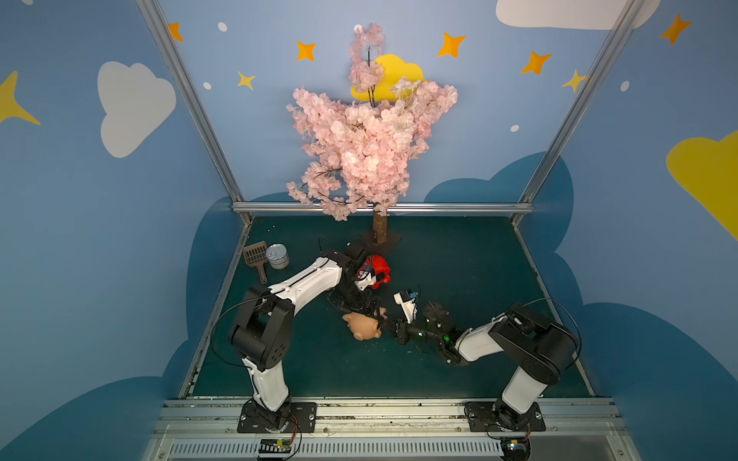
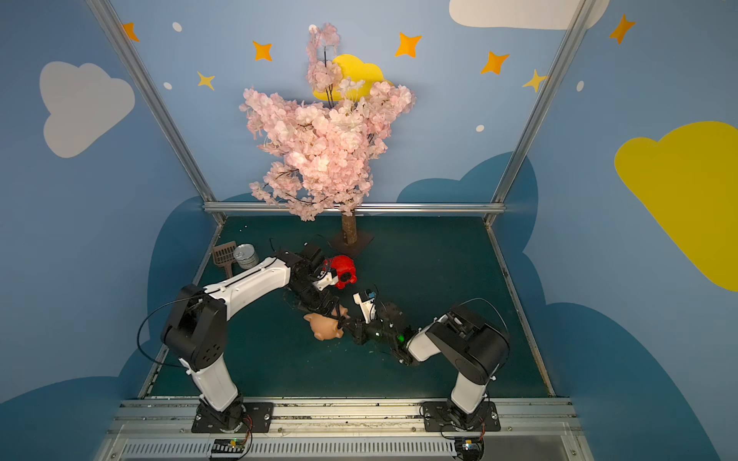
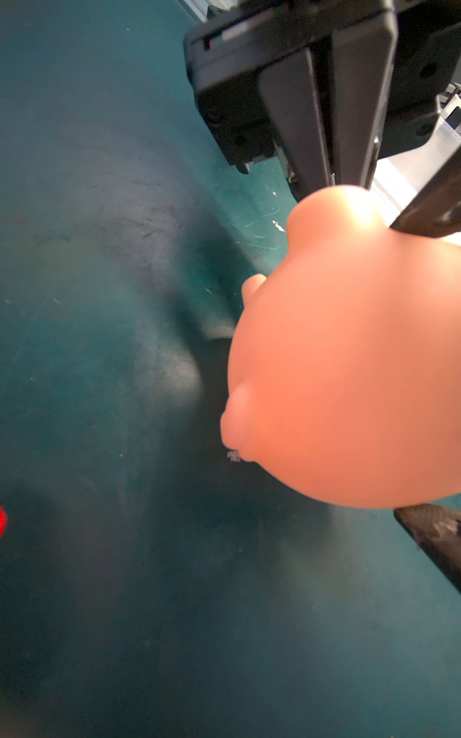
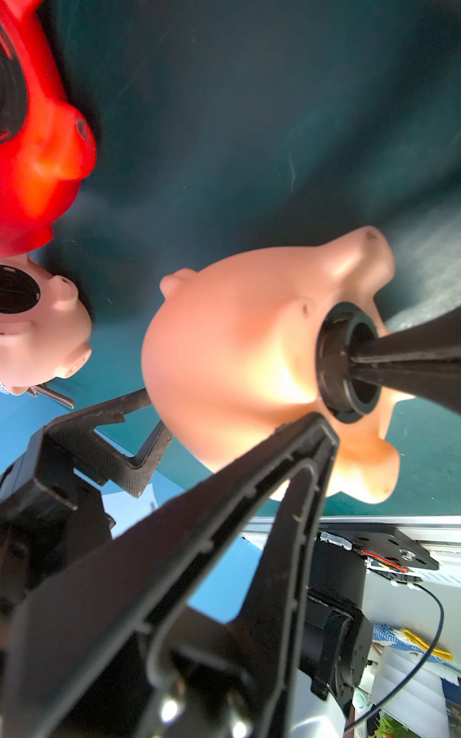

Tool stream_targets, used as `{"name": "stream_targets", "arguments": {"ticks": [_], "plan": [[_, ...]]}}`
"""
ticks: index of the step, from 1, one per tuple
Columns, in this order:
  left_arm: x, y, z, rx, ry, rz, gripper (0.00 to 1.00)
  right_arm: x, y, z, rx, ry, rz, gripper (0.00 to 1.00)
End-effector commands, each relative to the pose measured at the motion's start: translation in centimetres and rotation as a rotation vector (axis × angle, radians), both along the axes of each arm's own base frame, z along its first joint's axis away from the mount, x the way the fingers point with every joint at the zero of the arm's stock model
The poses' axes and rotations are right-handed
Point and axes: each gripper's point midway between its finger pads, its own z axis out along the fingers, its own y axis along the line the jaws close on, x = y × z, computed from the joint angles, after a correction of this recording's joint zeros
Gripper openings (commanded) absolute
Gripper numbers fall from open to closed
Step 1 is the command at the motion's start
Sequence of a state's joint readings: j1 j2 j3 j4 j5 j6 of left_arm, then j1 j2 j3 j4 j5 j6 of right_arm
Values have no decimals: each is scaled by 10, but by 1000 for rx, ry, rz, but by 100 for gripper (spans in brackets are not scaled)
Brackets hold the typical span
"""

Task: Close piggy banks
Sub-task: Insert the knob into the piggy bank.

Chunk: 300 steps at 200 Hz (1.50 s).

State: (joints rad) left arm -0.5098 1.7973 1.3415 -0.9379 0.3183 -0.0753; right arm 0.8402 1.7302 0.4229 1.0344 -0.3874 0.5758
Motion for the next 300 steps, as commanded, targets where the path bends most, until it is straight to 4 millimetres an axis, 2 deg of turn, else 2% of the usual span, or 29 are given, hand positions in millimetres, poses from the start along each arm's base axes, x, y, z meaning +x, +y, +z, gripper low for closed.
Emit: {"name": "stream_targets", "arguments": {"ticks": [1,76,179,261,300], "plan": [[-4,-1,3,-19,16,-4,98,1,5,3,11,-17,19,0],[-5,-1,3,-20,19,-13,96,6,1,1,-32,-22,18,0],[-6,-2,1,-27,29,-18,94,8,5,2,-86,-26,50,0],[-7,-3,-1,-31,42,-23,92,13,7,17,-61,-62,48,0],[-7,-4,-2,-31,46,-24,91,13,7,25,-41,-78,51,5]]}}
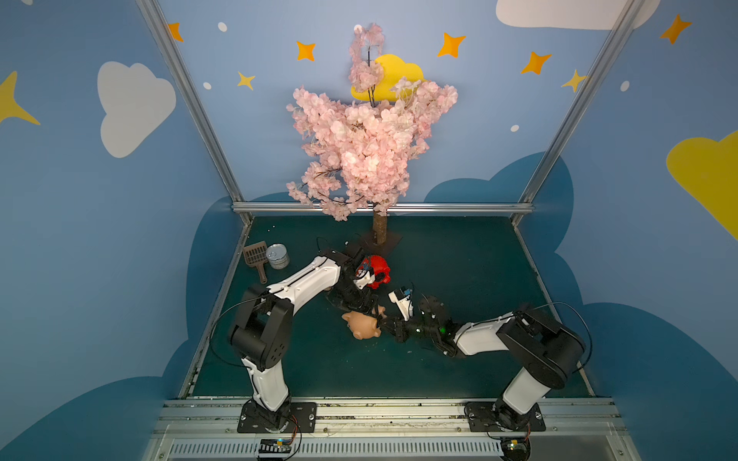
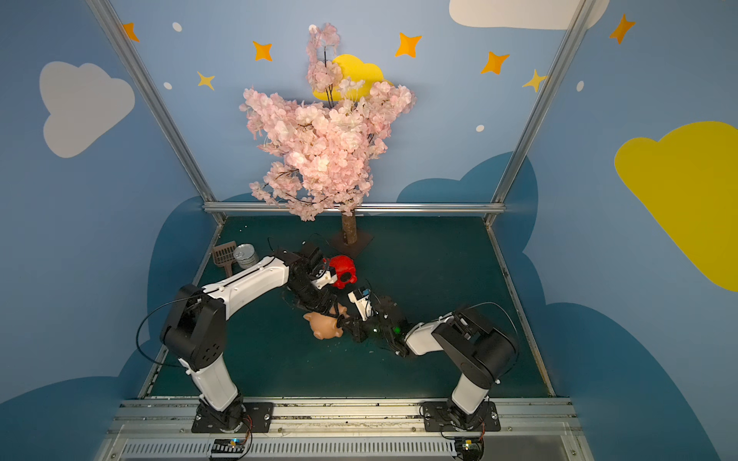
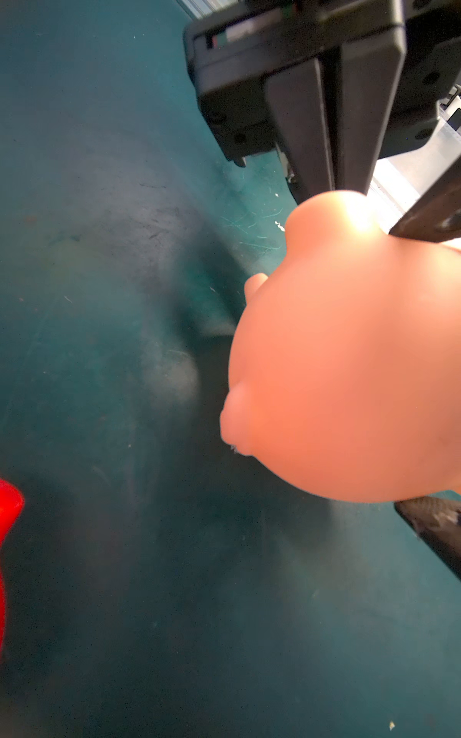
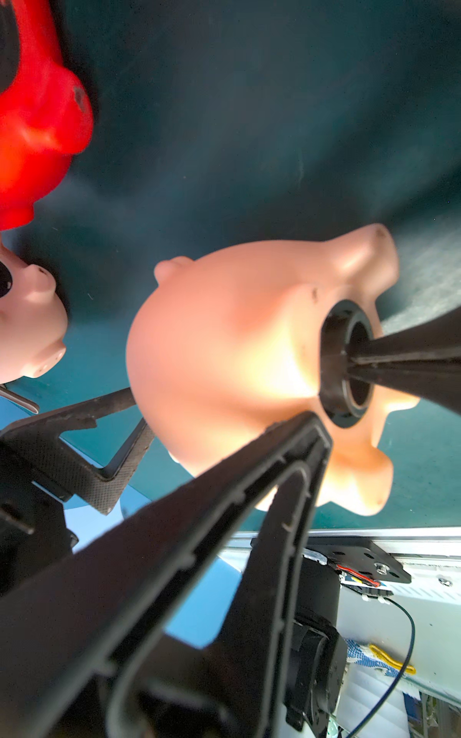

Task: Close piggy banks
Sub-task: Insert the knob into the piggy bank, then hold the piggy bank at the center of the board, then screw the knob on the piggy bank.

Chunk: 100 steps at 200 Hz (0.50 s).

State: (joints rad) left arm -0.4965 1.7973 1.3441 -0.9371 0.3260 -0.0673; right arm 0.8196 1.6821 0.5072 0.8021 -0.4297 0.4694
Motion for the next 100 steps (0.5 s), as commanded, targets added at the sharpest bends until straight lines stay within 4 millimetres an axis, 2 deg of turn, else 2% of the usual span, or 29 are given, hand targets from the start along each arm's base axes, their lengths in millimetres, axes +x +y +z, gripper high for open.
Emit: {"name": "stream_targets", "arguments": {"ticks": [1,70,100], "plan": [[-10,-6,-3,-22,49,-30,91,8,4,25,47,-59,-3,5],[-11,-6,-3,-24,57,-31,90,8,7,34,82,-74,4,9],[-11,-7,-3,-25,58,-31,90,10,9,29,71,-61,6,8]]}}
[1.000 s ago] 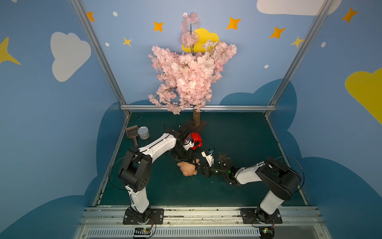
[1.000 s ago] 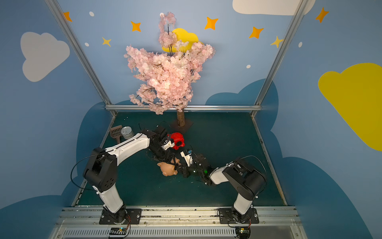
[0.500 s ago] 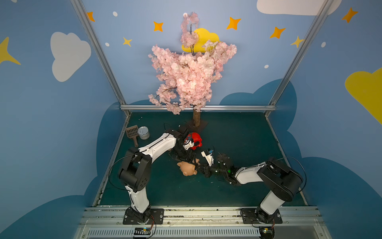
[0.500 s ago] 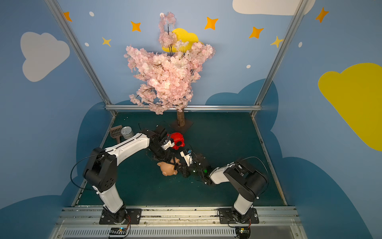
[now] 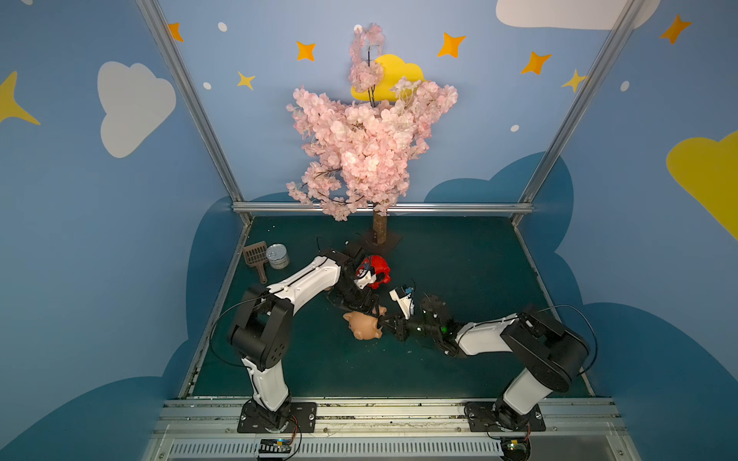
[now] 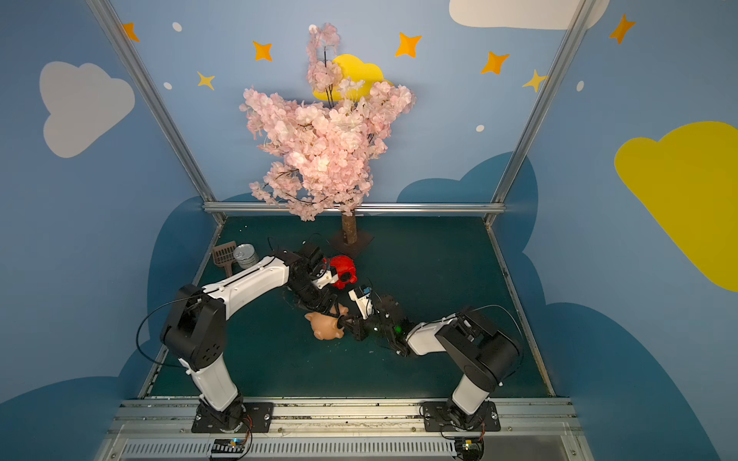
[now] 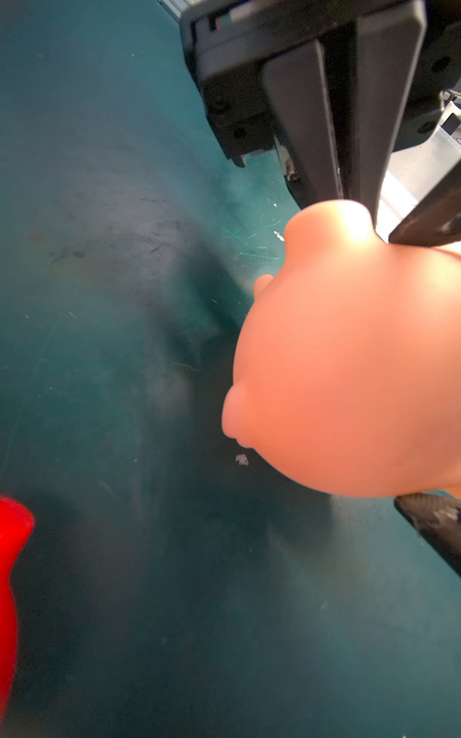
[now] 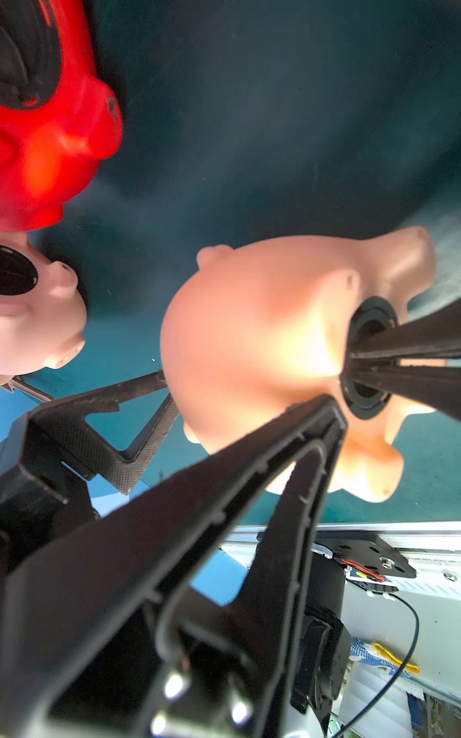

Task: Close piggy banks
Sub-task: Screw the knob on the piggy bank.

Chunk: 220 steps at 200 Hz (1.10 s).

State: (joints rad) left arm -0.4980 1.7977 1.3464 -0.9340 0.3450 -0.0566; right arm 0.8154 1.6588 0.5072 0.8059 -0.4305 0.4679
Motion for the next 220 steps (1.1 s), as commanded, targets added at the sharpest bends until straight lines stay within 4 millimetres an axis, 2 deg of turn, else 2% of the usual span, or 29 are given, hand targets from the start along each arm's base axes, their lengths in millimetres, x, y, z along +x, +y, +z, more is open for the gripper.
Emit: {"name": "stream_targets", "arguments": {"ticks": [1,41,162,220], "plan": [[-11,-3,-5,-5,57,-19,90,8,9,19,52,-42,8,8],[-10,-3,-5,-3,54,-18,89,7,9,17,52,-27,14,4],[-8,0,-8,12,39,-8,91,5,9,6,31,86,-8,9],[-11,-1,-11,24,38,-20,90,4,9,3,41,177,-31,6]]}}
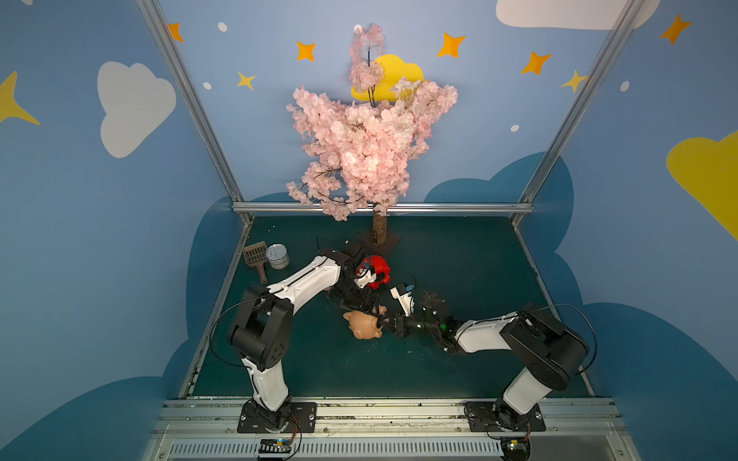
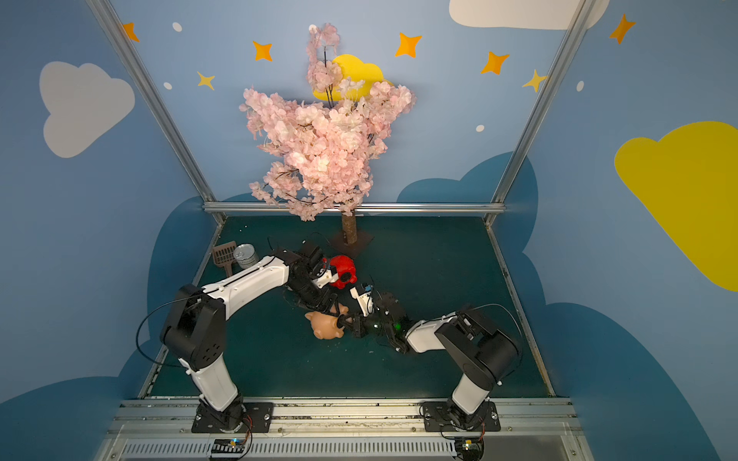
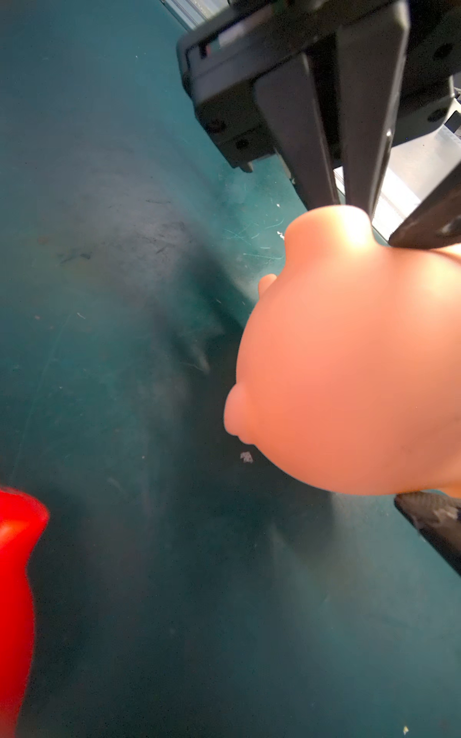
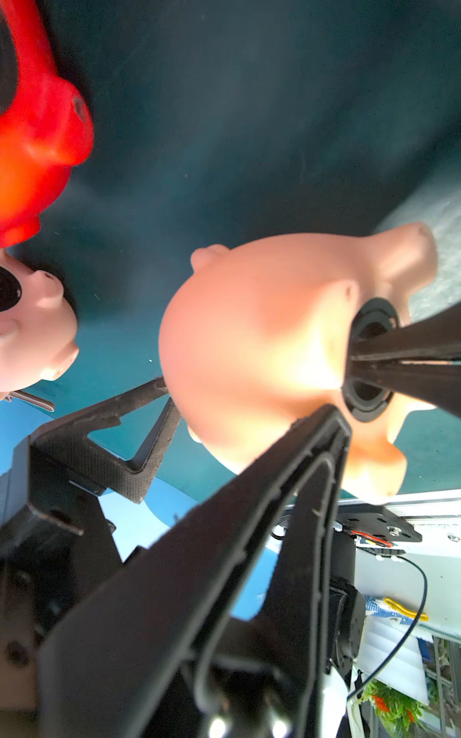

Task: Close piggy banks
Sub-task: Screw the knob on the piggy bank.

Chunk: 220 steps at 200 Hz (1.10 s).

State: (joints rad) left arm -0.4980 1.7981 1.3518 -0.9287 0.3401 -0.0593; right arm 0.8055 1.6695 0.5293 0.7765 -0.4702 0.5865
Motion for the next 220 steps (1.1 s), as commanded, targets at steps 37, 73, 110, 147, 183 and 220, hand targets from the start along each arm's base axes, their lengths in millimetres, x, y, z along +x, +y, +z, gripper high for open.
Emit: {"name": "stream_targets", "arguments": {"ticks": [37,73,110,147,183,220], "plan": [[-14,-1,-13,27,38,-23,89,3,7,2,21,104,-32,2],[-13,1,-13,41,29,-22,88,3,8,2,24,132,-38,1],[-12,0,-11,39,15,-22,88,4,10,4,33,186,-52,0],[-11,-1,-11,41,9,-19,88,5,9,-2,34,269,-92,0],[-12,-2,-10,33,-9,-18,88,6,9,-3,32,332,-119,0],[-12,-4,-10,34,-24,-20,88,2,7,-8,16,394,-129,0]]}}
